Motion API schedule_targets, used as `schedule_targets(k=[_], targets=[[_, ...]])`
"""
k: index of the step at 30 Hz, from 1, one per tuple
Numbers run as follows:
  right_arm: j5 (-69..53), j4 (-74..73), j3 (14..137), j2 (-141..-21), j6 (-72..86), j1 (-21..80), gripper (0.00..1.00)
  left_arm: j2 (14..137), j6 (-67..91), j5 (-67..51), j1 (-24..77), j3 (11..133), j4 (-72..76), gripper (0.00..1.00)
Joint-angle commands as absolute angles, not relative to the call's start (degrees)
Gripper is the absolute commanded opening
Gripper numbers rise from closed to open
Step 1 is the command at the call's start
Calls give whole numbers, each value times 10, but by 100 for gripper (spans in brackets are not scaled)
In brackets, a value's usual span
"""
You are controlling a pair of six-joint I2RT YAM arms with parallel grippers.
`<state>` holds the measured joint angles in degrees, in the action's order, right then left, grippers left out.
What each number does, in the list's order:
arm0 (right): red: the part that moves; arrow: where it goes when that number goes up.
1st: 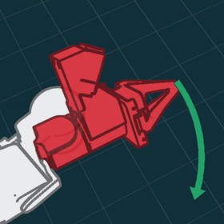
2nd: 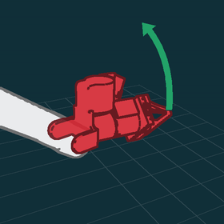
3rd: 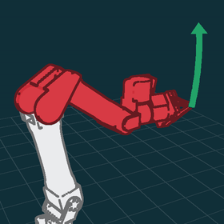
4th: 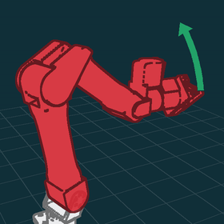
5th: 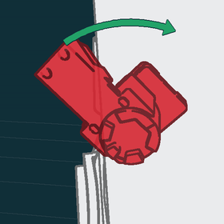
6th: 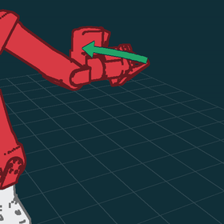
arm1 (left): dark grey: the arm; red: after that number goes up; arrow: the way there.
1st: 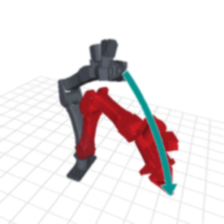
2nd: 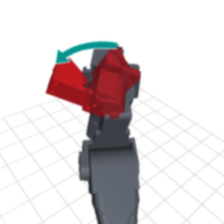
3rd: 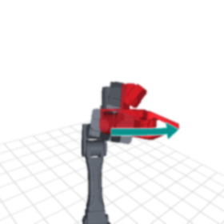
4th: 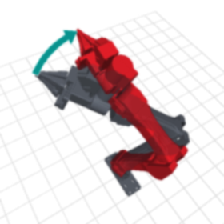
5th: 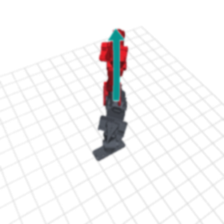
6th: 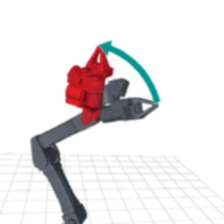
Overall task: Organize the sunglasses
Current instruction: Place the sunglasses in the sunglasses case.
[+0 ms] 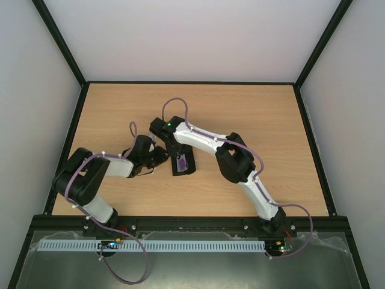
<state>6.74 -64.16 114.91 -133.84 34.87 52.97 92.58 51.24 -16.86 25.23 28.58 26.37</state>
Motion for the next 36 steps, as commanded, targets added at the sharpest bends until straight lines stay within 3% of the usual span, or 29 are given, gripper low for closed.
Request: schedule_targets(k=[1,13,15,21,36], targets=[[50,-626,1147,-1344,351,539,20,937,510,-159,258,287,235,24],[101,-633,1105,-1258,362,534,32,921,511,-157,258,277,229,24],[101,-632,1098,-1249,361,534,30,919,512,-156,258,276,229,24],[101,-623,1058,-1241,361,535,11,917,514,-154,258,270,231,24],[66,-615,1045,-1282,357,562,9,928,520,-152,270,264,243,24]])
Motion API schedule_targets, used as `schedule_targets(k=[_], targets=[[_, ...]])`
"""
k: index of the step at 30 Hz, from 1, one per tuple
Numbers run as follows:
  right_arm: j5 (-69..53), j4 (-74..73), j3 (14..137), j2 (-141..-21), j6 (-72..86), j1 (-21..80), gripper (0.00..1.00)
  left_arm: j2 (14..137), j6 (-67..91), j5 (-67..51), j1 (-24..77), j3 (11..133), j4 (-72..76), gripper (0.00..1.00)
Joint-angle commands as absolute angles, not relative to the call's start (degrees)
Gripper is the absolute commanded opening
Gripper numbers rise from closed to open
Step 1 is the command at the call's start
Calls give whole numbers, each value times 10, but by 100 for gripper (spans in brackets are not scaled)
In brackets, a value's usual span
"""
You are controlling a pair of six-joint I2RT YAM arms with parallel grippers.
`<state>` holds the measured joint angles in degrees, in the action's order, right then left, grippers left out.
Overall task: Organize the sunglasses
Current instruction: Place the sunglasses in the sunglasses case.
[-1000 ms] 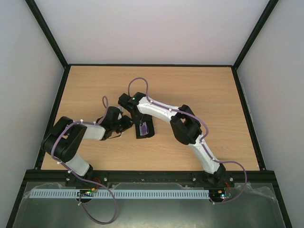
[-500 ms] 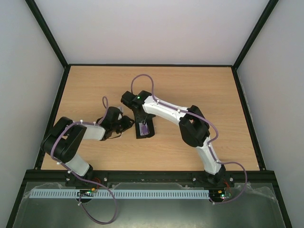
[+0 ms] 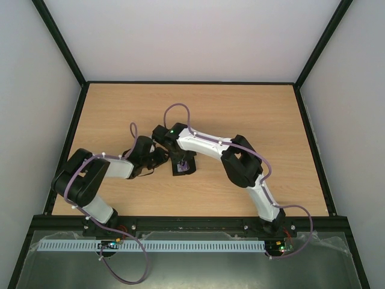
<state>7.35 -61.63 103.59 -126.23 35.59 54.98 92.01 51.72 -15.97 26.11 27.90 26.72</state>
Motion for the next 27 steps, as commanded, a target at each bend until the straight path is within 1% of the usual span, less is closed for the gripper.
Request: schedule_targets(k=[1,17,21,22,27], targets=[[63,-615,1047,-1286,357,564,9,929,521,-152,270,264,244,24],[-4,-573,1057,-1296,362,571,8,937,529,-149,288,264,254,24],[11,-578,1054,-1291,361,571,8,933,528,-146,288,264,249,24],[20,-580,1052,-1285,361,571,9,933,527,-145,288,264,247,24],[45,-589,1042,-1236,361,561,21,923,526,-143,288,265,238,24]])
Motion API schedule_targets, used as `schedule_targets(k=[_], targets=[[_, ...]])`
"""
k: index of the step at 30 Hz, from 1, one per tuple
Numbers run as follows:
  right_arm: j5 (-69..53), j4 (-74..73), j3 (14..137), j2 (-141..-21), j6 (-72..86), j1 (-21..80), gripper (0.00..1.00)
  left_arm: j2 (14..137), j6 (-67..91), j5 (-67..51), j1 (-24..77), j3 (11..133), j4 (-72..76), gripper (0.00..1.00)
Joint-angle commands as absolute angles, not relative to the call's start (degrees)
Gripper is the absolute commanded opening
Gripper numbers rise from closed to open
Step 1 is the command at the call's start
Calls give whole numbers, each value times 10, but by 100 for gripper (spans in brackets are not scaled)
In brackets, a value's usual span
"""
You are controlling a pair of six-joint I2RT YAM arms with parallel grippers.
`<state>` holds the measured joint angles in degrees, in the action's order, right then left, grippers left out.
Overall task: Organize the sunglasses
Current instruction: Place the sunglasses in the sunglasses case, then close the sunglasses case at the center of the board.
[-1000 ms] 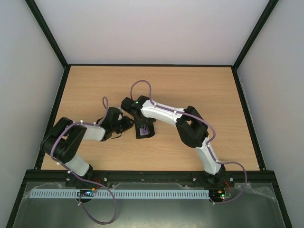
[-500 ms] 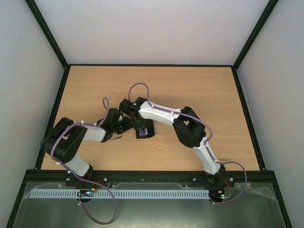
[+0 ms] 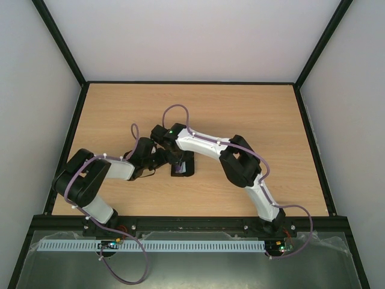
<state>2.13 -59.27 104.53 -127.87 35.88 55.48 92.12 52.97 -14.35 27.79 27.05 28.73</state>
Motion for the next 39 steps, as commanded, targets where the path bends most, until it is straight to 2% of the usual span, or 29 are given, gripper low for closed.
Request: schedule_targets(k=[1,6,14,21,31,39], targets=[[51,-592,1041,-1226,361,558,24,920,526,-143,288,266,236,24],[71,-579,998,-1155,377,537,32,904,523,-136,287,269,218,25],[76,-492,805,-1017,382,468,33,882,508,-134,269,265,194,25],[30,-388,665,-995,381,435,32,884,495,-135,262,262,185,25],[-69,-333,729,-1071,377,441,31,914,496,-148,267,268,204,24],[-77,-348,803,-1109,379,468,31,946,504,-149,292,281,222,24]])
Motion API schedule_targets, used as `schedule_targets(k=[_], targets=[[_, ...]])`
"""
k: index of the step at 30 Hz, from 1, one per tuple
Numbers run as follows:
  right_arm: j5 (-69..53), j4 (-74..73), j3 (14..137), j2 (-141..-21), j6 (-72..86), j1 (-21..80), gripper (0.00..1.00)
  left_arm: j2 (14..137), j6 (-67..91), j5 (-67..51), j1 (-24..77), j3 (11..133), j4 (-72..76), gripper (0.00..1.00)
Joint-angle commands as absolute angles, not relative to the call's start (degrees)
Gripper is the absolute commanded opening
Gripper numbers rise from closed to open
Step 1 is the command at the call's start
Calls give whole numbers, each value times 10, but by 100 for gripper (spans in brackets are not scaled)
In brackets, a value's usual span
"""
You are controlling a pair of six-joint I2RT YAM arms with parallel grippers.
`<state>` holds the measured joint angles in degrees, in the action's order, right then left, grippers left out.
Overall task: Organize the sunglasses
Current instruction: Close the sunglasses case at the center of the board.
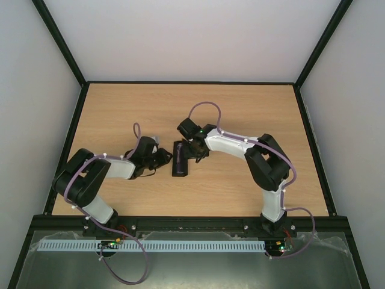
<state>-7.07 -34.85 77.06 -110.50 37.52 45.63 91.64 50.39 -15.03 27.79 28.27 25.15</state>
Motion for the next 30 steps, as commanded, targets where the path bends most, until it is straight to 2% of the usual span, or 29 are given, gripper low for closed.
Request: schedule_targets(k=[1,8,13,19,22,30], targets=[[-77,-349,807,-1110,379,471,31,948,506,-149,294,281,225,24],[-72,-359,826,-1128,378,488,31,954,510,-149,300,285,230,24],[-68,-374,830,-1142,368,491,35,937,507,-143,298,275,224,24],[-48,-407,846,-1177,351,506,37,905,501,-150,265,252,213,25],[-38,-400,840,-1153,355,508,37,870,491,-152,243,244,191,26],[21,-398,825,-1054,362,495,50,755,463,-155,206,247,99,38]])
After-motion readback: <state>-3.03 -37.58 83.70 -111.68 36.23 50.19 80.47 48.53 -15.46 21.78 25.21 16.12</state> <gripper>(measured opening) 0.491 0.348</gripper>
